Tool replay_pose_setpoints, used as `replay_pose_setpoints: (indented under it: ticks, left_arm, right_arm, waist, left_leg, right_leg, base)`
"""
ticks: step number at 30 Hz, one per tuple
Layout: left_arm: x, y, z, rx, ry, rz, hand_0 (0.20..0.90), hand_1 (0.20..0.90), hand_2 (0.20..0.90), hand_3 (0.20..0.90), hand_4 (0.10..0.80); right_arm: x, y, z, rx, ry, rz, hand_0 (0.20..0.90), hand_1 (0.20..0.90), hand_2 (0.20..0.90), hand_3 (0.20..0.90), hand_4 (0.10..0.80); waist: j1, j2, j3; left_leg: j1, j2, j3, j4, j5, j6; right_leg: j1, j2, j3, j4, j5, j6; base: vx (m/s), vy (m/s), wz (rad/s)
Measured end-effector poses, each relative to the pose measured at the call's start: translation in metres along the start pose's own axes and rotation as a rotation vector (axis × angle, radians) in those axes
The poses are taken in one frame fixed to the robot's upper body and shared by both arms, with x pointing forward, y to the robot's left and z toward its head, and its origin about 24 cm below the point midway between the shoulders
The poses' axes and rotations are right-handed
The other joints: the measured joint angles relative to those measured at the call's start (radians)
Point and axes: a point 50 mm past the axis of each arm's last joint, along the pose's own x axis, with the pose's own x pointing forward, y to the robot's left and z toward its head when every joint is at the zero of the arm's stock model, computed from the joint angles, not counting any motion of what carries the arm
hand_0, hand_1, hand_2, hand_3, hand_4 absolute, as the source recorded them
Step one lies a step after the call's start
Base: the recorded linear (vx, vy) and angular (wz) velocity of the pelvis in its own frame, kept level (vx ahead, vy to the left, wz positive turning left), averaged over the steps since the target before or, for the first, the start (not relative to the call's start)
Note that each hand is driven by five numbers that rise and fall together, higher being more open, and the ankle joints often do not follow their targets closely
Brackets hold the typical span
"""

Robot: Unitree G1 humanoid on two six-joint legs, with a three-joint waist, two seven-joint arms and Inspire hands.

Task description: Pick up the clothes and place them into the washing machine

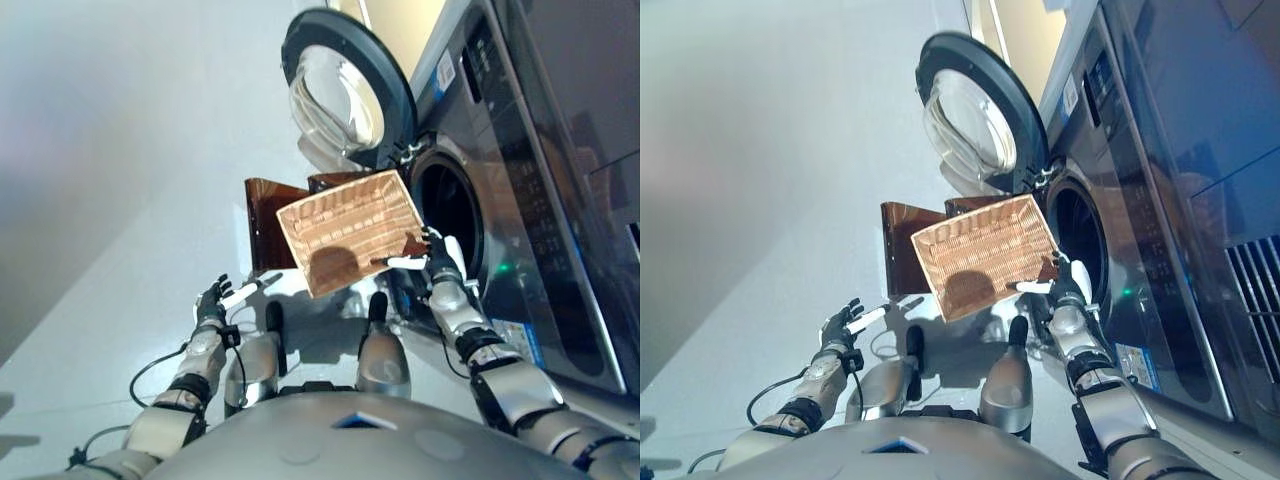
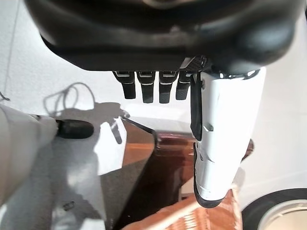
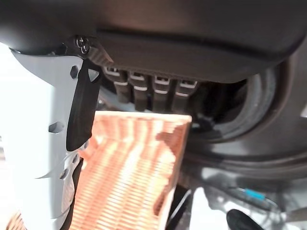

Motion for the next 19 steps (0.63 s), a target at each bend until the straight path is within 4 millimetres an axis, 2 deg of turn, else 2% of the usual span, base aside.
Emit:
replay_pose_setpoints:
  ticks: [5, 14, 19]
  left_arm:
    - [-0.001, 0.006, -0.009, 0.025, 0.038, 0.018, 0.900, 0.900, 0.900, 0.900, 0.800]
    - [-0.006, 0.008, -0.023, 0.054, 0.086, 0.018, 0.900, 0.900, 0.900, 0.900, 0.800]
    - [-0.011, 0.015, -0.039, 0.066, 0.143, 0.038, 0.900, 0.900, 0.900, 0.900, 0.800]
  right_arm:
    - [-0.014, 0.021, -0.026, 0.010, 0.080, 0.059, 0.900, 0.900, 0.900, 0.900, 0.800]
    - [-0.023, 0.030, -0.044, 0.062, 0.151, 0.091, 0.900, 0.900, 0.900, 0.900, 0.800]
    - [-0.031, 0.043, -0.054, 0.074, 0.196, 0.123, 0.900, 0.900, 0.900, 0.900, 0.800]
  waist:
    - [-0.002, -0.025, -0.075]
    - [-0.005, -0.038, -0.121]
    - [-0.002, -0.047, -0.157]
  left_leg:
    - [0.035, 0.007, 0.005, -0.034, 0.004, -0.005]
    - [0.086, 0.014, 0.017, -0.048, 0.006, -0.009]
    - [0.102, 0.028, 0.019, -0.048, 0.002, -0.019]
  right_leg:
    - [0.031, 0.011, -0.002, -0.031, 0.001, 0.001]
    - [0.083, 0.020, -0.002, -0.065, 0.011, -0.008]
    - [0.100, 0.033, -0.001, -0.066, 0.008, -0.012]
  base:
    - [0.044, -0.012, -0.04]
    - [0.023, -0.006, -0.04]
    - [0.024, -0.002, -0.02]
